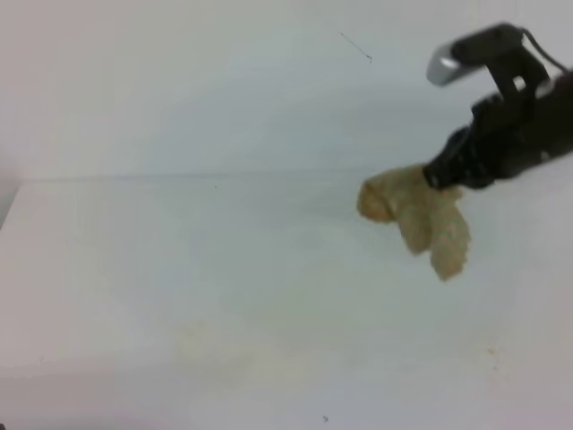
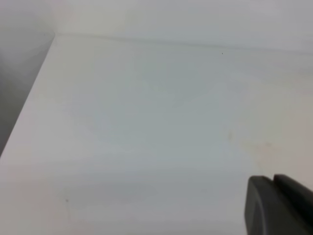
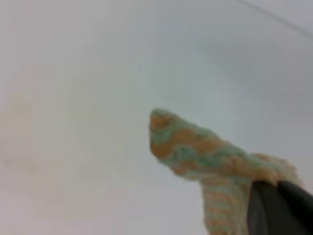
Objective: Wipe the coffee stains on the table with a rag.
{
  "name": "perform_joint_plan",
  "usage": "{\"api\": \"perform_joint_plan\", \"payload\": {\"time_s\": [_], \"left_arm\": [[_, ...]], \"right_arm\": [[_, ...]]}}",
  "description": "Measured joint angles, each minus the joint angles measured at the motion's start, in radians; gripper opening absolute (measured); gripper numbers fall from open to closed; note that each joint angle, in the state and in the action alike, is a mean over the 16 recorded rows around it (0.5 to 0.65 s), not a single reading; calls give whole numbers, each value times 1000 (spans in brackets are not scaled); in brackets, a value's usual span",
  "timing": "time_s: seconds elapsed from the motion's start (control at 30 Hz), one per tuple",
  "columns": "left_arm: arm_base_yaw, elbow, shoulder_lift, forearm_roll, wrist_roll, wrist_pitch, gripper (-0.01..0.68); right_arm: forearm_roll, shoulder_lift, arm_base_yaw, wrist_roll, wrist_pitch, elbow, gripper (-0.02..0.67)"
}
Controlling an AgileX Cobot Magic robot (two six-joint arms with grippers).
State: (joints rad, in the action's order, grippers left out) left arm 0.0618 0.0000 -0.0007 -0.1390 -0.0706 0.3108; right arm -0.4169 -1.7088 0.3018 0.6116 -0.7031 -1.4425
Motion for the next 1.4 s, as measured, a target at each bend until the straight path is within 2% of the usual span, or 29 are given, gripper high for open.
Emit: {"api": "perform_joint_plan", "payload": {"time_s": [0.17,0.33,0.67,0.8,0.93,1.23,1.4], "left_arm": [[0,0,0,0,0,0,-2],[0,0,0,0,0,0,-2],[0,0,0,0,0,0,-2],[0,0,0,0,0,0,-2],[0,0,0,0,0,0,-2],[0,0,0,0,0,0,-2],[0,0,0,0,0,0,-2]], "right_arm": [[-27,63,0,19,149,224,11],[-47,78,0,39,232,364,45],[-60,144,0,62,223,428,276],[-57,234,0,53,181,418,311],[-47,368,0,34,145,408,264],[88,718,0,-131,105,476,49],[197,844,0,-253,106,559,10]]}}
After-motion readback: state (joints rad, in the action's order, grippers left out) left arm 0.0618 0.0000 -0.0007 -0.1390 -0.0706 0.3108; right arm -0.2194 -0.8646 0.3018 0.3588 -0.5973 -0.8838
